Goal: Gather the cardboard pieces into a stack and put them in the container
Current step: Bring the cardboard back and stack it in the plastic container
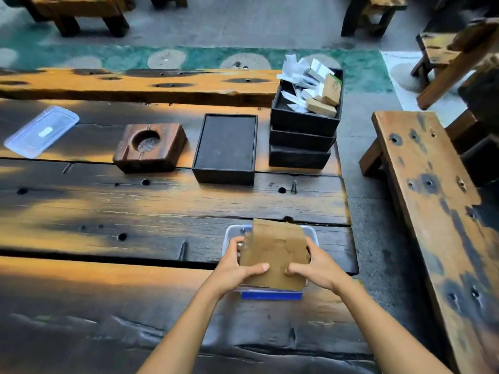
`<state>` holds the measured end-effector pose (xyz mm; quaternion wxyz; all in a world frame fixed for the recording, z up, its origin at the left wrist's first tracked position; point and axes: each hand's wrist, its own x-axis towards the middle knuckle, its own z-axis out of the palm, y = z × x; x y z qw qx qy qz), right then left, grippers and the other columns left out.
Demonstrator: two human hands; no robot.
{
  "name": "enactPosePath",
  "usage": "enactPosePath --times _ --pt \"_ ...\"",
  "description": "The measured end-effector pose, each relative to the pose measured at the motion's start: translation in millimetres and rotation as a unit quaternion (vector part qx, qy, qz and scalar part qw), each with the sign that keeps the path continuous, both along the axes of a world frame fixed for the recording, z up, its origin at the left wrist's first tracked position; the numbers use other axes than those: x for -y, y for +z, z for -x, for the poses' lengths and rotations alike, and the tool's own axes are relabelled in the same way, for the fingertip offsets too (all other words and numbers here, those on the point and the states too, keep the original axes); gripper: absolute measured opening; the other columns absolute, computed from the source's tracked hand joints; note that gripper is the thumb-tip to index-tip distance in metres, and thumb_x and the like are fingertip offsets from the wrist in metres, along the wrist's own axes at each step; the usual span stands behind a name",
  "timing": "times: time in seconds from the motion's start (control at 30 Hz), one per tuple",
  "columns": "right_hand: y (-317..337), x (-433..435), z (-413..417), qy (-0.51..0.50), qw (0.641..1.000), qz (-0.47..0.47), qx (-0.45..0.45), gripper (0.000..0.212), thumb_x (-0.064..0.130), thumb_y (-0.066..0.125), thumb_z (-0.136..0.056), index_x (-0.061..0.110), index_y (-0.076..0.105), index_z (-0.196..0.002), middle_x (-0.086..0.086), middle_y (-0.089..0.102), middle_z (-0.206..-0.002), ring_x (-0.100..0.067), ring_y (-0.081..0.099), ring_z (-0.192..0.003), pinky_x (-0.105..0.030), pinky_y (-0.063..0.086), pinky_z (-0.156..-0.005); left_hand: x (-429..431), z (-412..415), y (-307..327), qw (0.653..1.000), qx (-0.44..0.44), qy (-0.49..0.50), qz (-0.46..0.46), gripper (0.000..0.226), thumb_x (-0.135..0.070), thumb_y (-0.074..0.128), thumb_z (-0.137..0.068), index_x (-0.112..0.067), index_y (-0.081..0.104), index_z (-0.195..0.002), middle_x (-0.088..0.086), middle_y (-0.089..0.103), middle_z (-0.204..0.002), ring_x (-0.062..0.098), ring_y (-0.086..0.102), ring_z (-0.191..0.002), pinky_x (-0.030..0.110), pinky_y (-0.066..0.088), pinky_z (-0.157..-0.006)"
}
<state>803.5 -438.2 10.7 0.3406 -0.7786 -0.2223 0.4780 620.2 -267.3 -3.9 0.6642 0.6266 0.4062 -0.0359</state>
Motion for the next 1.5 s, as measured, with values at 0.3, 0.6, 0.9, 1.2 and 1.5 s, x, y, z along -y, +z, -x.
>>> enactPosePath --times 0.3,0.6,0.9,1.2,1.5 --pt "-5 -1 -5 -0.027 0.992 0.102 -0.072 0.073 0.050 0.074 -0.064 0.030 0.056 -0.132 0.007 0.072 -0.107 -0.013 0.070 -0.096 -0.029 0.058 -0.070 18 -22 -11 0.950 -0.043 0.138 0.277 0.044 -0.007 0.083 -0.079 0.001 0.071 -0.121 0.018 0.076 -0.114 0.031 0.074 -0.106 0.036 0.061 -0.080" --pt "-27 11 1 -0.050 0.968 0.109 0.220 0.068 0.040 0.072 -0.083 0.015 0.053 -0.143 -0.003 0.042 -0.150 -0.025 0.042 -0.136 -0.039 0.035 -0.113 29 -49 -35 0.941 -0.066 0.222 0.245 0.088 -0.014 0.099 -0.055 -0.002 0.050 -0.127 0.018 0.077 -0.106 0.032 0.077 -0.093 0.046 0.064 -0.074" --pt "-29 17 -3 -0.061 0.966 0.078 0.238 0.066 0.036 0.074 -0.078 0.024 0.053 -0.140 0.002 0.058 -0.137 -0.023 0.054 -0.125 -0.036 0.041 -0.107 46 -66 -51 0.931 -0.057 0.240 0.270 0.077 -0.009 0.091 -0.070 -0.008 0.044 -0.131 0.016 0.075 -0.115 0.032 0.075 -0.100 0.051 0.063 -0.083" --pt "-36 24 -12 0.118 0.941 0.094 0.303 0.075 0.049 0.078 -0.075 0.024 0.049 -0.139 -0.004 0.018 -0.164 -0.025 0.033 -0.138 -0.039 0.041 -0.109 43 -62 -44 0.984 -0.165 0.066 0.003 0.089 -0.046 0.083 -0.069 -0.029 0.036 -0.143 0.002 0.057 -0.136 0.020 0.064 -0.112 0.039 0.054 -0.099" --pt "-23 0 -28 0.348 0.839 0.147 0.391 0.104 0.045 0.086 -0.069 0.011 0.024 -0.145 -0.014 0.008 -0.164 -0.041 0.023 -0.140 -0.048 0.057 -0.090 48 -74 -37 0.982 -0.183 0.042 -0.026 0.066 -0.039 0.071 -0.082 -0.032 0.033 -0.134 0.002 0.059 -0.132 0.024 0.061 -0.114 0.043 0.054 -0.099"
